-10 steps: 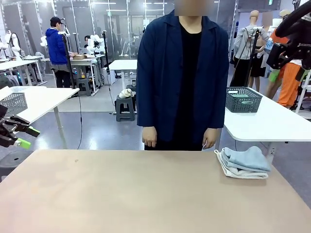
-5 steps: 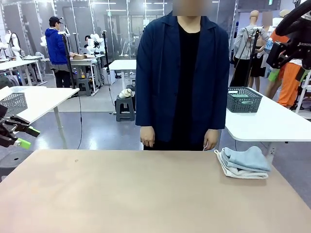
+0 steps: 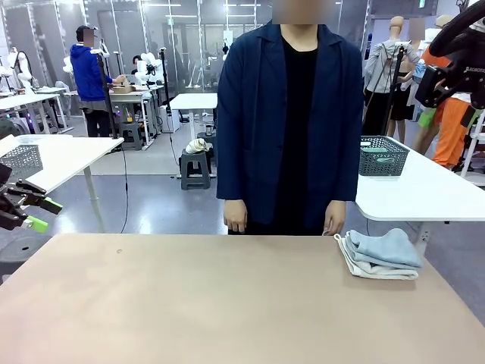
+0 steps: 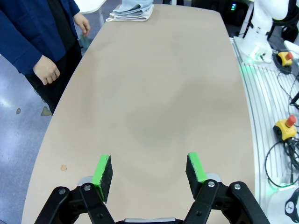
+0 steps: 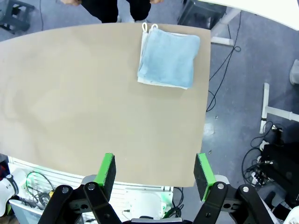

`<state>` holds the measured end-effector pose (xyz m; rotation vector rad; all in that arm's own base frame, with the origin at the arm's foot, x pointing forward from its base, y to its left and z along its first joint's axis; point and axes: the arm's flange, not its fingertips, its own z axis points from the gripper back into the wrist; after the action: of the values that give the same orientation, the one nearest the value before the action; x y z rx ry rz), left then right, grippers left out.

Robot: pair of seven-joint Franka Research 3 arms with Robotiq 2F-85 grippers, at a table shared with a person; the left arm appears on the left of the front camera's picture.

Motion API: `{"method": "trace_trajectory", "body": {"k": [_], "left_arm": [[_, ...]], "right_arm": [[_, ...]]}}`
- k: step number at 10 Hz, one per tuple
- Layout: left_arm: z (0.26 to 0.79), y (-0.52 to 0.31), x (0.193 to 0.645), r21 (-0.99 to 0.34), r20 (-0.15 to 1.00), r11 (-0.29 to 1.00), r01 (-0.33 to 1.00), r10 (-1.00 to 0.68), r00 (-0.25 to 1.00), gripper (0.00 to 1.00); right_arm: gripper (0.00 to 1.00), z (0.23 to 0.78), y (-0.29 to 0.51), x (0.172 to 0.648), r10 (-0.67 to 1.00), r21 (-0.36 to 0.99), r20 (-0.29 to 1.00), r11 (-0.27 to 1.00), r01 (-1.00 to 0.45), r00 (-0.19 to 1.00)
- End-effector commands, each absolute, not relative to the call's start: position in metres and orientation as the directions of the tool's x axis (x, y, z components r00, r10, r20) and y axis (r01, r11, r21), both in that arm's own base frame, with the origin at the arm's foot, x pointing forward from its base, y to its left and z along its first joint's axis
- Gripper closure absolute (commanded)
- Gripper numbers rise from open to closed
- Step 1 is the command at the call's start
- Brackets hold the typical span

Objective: Fold the towels and place them in the basket.
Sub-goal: Stack the folded Towel with hook on the right side of the table.

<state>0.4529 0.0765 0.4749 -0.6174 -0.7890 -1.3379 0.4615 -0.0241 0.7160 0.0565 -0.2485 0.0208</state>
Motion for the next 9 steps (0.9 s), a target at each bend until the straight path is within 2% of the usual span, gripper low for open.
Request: {"method": "trace_trajectory", "body": {"k": [1,9], "left_arm": [[0.4756,0.0769,0.451,0.053,0.801,0.138,0.989,-0.597,0.04,0.19],[0.4756,0.0769,0.451,0.053,0.801,0.138,0.989,-0.597,0.04,0.19]], "right_arm": [[0.16,0.7167,-0.0245,0.4624,0.022,0.049,0.255,0.998,-0.036,0.967],[0.16,0.7167,-0.0245,0.4624,0.022,0.049,0.255,0.998,-0.036,0.967]]}}
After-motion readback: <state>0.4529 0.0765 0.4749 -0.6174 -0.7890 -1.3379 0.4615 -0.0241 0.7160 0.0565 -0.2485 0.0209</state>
